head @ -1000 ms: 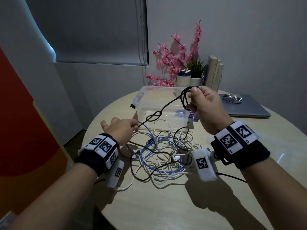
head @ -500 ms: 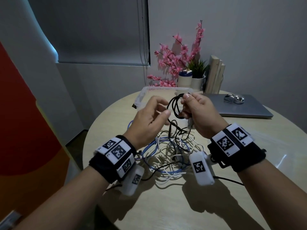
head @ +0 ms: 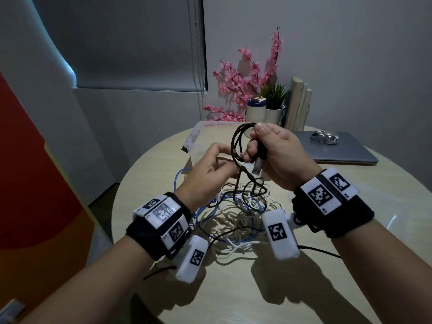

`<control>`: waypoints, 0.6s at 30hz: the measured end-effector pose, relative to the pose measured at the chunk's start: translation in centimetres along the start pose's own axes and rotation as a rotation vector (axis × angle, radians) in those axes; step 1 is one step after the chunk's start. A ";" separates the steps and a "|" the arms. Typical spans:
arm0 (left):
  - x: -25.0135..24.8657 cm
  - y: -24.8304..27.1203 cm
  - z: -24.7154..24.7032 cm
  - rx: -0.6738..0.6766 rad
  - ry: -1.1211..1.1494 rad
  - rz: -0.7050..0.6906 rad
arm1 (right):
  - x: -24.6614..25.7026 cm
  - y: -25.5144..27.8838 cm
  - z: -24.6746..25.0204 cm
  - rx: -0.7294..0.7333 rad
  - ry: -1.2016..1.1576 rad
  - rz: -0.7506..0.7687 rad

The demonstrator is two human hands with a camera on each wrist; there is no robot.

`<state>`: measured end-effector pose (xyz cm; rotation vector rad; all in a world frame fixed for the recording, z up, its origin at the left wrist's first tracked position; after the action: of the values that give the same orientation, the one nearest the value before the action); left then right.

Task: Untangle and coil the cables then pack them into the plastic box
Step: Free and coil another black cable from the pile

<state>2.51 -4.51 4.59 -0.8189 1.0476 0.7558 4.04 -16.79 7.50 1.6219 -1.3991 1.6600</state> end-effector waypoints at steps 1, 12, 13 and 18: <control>-0.2 0.0 -0.3 0.024 0.021 -0.010 | -0.1 0.0 -0.1 0.001 -0.015 -0.005; 0.1 0.4 -0.3 0.078 0.169 -0.040 | -0.5 0.1 1.9 -0.133 0.078 -0.032; 0.1 0.4 0.1 0.038 0.114 -0.043 | -0.6 0.2 2.1 -0.149 0.085 -0.036; 0.5 0.2 0.4 -0.013 -0.074 -0.009 | -0.8 0.1 1.9 -0.158 0.032 -0.034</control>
<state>2.71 -3.99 4.24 -0.8008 0.9734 0.7801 5.00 -18.20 6.38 1.5160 -1.4404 1.5090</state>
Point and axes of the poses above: each hand's wrist, its own y-axis away from the middle knuckle, its own z-axis out of the back of the hand, x = y × z, the point moved 7 cm from there along -y, towards the middle knuckle, and after that the axes turned 15 degrees about x, right-handed, at the moved point
